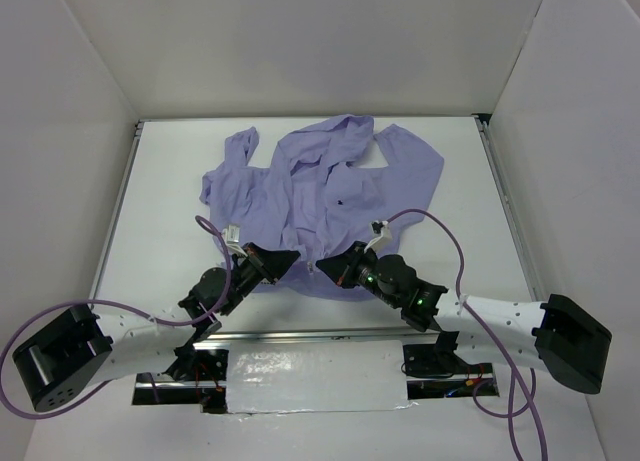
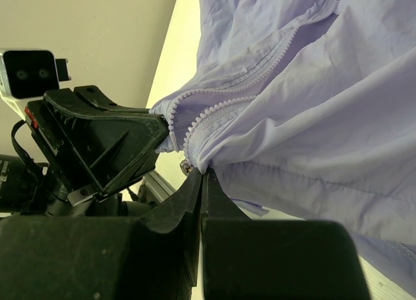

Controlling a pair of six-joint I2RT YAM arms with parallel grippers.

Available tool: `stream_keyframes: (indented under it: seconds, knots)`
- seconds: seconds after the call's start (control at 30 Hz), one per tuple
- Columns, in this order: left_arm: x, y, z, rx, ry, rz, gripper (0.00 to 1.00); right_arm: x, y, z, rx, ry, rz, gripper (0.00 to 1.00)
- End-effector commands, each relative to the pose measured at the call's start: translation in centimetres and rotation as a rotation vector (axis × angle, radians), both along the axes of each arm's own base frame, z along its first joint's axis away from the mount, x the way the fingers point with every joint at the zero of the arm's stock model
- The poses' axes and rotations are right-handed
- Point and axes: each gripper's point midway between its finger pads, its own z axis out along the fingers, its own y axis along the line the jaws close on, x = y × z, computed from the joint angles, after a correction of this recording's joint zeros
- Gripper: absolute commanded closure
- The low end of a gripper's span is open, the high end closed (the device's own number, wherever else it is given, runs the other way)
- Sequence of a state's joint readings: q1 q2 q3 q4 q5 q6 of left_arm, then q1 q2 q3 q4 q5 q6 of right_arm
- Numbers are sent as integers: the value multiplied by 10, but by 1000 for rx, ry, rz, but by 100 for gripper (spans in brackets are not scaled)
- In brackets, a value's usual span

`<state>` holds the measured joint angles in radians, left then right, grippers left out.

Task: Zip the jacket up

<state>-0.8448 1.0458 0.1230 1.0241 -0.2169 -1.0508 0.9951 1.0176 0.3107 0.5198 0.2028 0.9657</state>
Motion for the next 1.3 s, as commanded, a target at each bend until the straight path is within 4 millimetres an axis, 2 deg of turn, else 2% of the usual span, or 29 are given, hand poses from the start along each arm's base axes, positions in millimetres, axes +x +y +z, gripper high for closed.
stream_keyframes:
  seconds: [0.0, 0.6, 1.27]
  knots:
    - [3, 1, 18, -51, -52, 16, 100, 6, 6, 23, 43, -24, -15, 100]
    - [3, -2, 19, -36, -62, 1, 100, 11, 8, 26, 20, -29, -33, 100]
    - [8, 7, 21, -12, -63, 52, 100, 7, 8, 12, -3, 2, -16, 100]
